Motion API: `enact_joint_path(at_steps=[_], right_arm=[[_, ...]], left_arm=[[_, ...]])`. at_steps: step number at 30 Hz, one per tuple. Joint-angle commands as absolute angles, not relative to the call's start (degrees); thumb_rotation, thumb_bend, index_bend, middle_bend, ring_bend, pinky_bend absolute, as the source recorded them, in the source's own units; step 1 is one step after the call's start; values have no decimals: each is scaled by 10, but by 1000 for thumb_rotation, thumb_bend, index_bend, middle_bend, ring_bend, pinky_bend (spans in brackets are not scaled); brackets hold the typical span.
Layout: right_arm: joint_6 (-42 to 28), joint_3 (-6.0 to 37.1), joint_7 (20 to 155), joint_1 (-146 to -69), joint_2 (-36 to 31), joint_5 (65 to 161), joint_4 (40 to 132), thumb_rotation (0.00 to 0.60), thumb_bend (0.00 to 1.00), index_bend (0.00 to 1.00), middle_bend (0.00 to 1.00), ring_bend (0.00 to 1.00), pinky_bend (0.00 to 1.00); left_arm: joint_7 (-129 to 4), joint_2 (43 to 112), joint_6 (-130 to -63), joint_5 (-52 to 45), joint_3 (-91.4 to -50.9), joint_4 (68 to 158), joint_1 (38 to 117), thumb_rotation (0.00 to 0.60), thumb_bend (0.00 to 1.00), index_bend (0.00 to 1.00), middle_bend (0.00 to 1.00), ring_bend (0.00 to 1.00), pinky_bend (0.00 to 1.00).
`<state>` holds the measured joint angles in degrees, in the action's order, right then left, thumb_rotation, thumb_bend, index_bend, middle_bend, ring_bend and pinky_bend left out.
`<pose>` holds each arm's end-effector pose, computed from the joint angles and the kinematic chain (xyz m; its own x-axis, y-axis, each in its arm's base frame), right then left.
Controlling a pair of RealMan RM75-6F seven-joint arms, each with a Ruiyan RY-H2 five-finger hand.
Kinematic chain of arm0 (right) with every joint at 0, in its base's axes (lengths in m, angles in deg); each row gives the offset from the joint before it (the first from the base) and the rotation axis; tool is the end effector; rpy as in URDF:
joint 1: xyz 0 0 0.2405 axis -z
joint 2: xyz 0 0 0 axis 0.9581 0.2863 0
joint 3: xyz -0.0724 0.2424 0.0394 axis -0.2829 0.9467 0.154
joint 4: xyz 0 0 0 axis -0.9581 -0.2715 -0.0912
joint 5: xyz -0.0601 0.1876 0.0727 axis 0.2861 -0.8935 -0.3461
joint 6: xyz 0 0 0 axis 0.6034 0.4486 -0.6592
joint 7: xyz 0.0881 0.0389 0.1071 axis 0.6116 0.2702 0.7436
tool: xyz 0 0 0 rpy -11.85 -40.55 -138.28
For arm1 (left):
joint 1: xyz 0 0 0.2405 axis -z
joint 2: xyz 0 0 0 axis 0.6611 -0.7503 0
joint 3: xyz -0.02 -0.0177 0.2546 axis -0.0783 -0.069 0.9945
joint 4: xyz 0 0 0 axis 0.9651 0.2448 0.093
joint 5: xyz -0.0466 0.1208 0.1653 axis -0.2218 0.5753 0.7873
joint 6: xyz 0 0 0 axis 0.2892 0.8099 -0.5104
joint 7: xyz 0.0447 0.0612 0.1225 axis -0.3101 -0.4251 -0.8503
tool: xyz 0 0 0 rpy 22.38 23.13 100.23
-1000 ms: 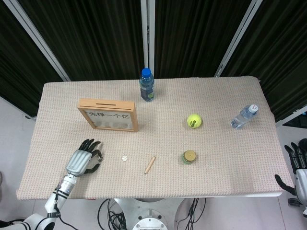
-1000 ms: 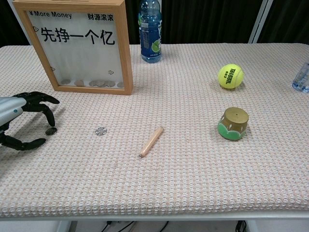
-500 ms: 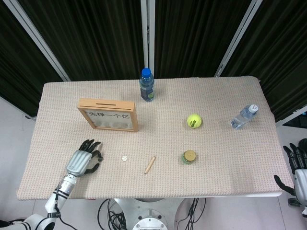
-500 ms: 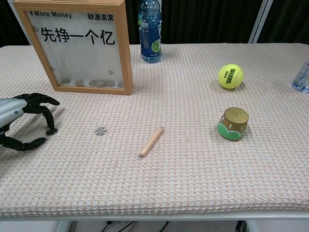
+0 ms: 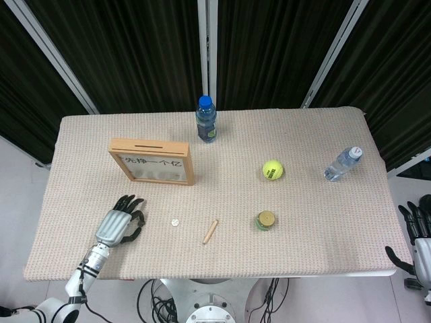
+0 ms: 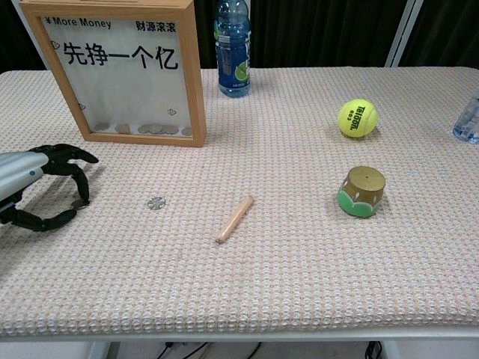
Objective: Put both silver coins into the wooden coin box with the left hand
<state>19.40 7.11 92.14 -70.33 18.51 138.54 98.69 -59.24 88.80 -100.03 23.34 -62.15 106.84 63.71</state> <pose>-0.3411 -0.1326 0.1839 0.4094 0.0219 0.9121 -0.9104 0.0747 0.4069 -0.2699 0.2511 -0.0316 0.3638 0.2708 0.8912 0.9081 -0.3160 -0.2747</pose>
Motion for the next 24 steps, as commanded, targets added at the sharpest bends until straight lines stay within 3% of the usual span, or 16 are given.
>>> enact_joint_path(at_steps=[1,24], right_arm=[[194,71,924,-703,186,1385,984,600,176,0,0,0,0],[191,71,932,-702,185,1379,977,600,176,0,0,0,0]], left_arm=[[-592,889,-999,233,-622,1067,638,600,284,455,110,0,63],[-579,904,-1013,235,-631,1041,647,600,285,488,141,0,65]])
